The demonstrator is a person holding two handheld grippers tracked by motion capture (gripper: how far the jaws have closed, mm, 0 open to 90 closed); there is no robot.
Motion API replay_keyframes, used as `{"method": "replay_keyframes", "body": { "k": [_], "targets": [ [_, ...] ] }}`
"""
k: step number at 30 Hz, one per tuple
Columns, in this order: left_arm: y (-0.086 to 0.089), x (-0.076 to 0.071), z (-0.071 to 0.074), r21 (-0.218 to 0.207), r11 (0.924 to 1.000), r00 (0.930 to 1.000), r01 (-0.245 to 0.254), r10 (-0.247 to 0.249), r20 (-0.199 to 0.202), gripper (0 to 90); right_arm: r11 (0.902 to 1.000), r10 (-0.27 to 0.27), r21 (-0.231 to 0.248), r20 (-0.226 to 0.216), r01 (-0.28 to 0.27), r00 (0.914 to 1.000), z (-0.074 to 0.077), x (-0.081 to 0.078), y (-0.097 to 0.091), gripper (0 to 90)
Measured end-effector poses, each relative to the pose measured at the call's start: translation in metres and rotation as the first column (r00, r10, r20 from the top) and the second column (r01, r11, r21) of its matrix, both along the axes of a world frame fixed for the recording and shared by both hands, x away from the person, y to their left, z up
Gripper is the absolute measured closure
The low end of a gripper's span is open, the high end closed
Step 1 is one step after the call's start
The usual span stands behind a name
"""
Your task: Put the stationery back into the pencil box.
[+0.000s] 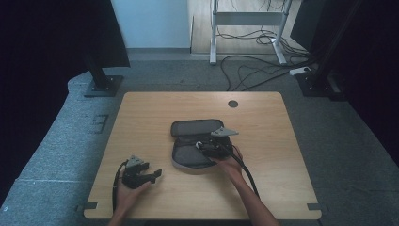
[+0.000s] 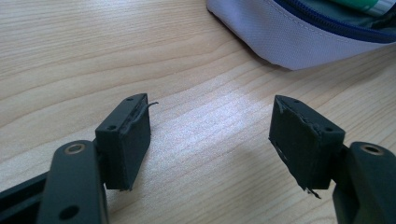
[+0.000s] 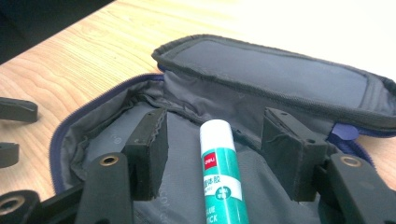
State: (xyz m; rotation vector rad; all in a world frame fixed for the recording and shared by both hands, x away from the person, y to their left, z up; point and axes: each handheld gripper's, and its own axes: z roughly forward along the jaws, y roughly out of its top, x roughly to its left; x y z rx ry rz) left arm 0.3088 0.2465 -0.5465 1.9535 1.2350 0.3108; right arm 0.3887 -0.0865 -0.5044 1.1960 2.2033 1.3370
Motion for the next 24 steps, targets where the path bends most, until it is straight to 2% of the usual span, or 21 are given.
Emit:
{"method": "replay_keyframes", "body": {
  "k": [3, 7, 15, 16, 20, 24],
  "targets": [
    [0.0, 0.0, 0.0, 0.0, 1.0, 1.0, 0.0, 0.0, 0.0, 29.5, 1.0, -0.008, 0.001, 0.024, 0.008, 0.9997, 0.002, -0.005, -0.003, 38.4],
    [0.0, 0.0, 0.0, 0.002, 1.0, 1.0, 0.001, -0.001, 0.0, 29.5, 0.9996, 0.002, 0.026, 0.031, -0.003, 0.9995, 0.004, -0.01, -0.01, 37.8],
    [0.0, 0.0, 0.0, -0.001, 1.0, 1.0, -0.001, 0.001, -0.001, 29.4, 0.9994, -0.011, 0.034, 0.046, 0.009, 0.9989, 0.008, -0.023, -0.03, 37.8],
    [0.0, 0.0, 0.0, -0.001, 1.0, 1.0, -0.001, 0.001, -0.001, 29.4, 0.9991, -0.023, 0.037, 0.052, 0.021, 0.9984, 0.01, -0.027, -0.04, 37.8],
    [-0.001, 0.0, 0.0, 0.001, 1.0, 1.0, -0.003, 0.003, 0.0, 29.4, 0.9986, -0.032, 0.044, 0.055, 0.029, 0.998, 0.01, -0.033, -0.05, 37.9],
    [-0.001, 0.0, 0.0, 0.005, 1.0, 1.0, -0.003, 0.003, 0.001, 29.4, 0.9983, -0.042, 0.045, 0.066, 0.039, 0.9969, 0.011, -0.045, -0.068, 38.1]
  ]
}}
